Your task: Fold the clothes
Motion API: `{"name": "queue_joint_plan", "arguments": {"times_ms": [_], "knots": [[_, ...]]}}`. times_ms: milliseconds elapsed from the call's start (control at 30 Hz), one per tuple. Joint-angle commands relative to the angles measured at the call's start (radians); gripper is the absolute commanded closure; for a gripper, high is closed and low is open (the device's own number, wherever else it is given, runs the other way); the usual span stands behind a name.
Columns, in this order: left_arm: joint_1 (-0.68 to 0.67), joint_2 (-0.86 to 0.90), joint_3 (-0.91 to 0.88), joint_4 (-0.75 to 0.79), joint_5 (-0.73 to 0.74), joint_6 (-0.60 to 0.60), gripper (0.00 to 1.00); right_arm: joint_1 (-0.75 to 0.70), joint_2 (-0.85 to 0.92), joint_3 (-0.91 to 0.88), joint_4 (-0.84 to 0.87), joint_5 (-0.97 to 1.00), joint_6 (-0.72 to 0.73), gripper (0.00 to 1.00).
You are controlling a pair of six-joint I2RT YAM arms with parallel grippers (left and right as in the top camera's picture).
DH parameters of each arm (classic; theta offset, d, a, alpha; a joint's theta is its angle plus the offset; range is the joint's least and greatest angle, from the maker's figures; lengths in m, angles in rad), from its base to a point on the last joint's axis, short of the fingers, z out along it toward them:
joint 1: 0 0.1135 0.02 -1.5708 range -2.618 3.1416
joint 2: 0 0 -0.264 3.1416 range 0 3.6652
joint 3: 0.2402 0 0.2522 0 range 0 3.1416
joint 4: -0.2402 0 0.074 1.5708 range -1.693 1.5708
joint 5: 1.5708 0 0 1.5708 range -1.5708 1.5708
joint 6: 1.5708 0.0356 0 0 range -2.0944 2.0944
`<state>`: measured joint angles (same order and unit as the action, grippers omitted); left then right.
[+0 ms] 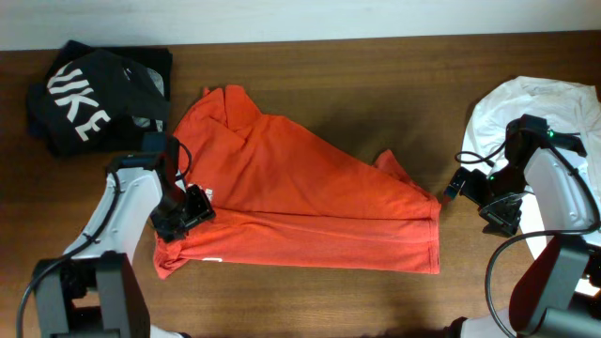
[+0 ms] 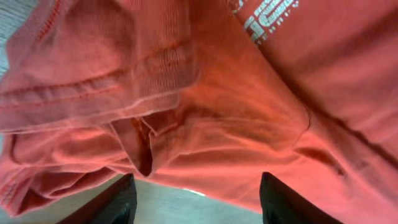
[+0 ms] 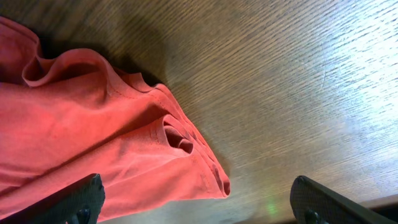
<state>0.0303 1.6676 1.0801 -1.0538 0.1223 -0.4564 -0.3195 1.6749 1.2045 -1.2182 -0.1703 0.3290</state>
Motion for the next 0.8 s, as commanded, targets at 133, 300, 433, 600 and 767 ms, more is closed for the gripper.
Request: {"name": "queue_joint_plan", "arguments": {"times_ms": [133,300,433,600,767], "knots": [[0.003,0.022,0.013,0.005,-0.014,-0.058,0.49,-0.001,-0.002,0.013,0.003,-0.005,-0.006,0.01],[0.004,0.029,-0.034,0.014,-0.050,-0.114,0.49,-0.001,-0.002,0.013,0.003,-0.006,-0.006,0.01],[0.007,0.050,-0.034,0.046,-0.085,-0.147,0.49,-0.001,-0.002,0.013,0.003,-0.006,-0.006,0.01],[0.007,0.102,-0.034,0.074,-0.087,-0.161,0.55,-0.001,-0.002,0.013,0.003,-0.006,-0.006,0.01],[0.007,0.103,-0.012,0.088,-0.093,-0.160,0.83,-0.001,-0.002,0.013,0.003,-0.006,-0.006,0.01]]}}
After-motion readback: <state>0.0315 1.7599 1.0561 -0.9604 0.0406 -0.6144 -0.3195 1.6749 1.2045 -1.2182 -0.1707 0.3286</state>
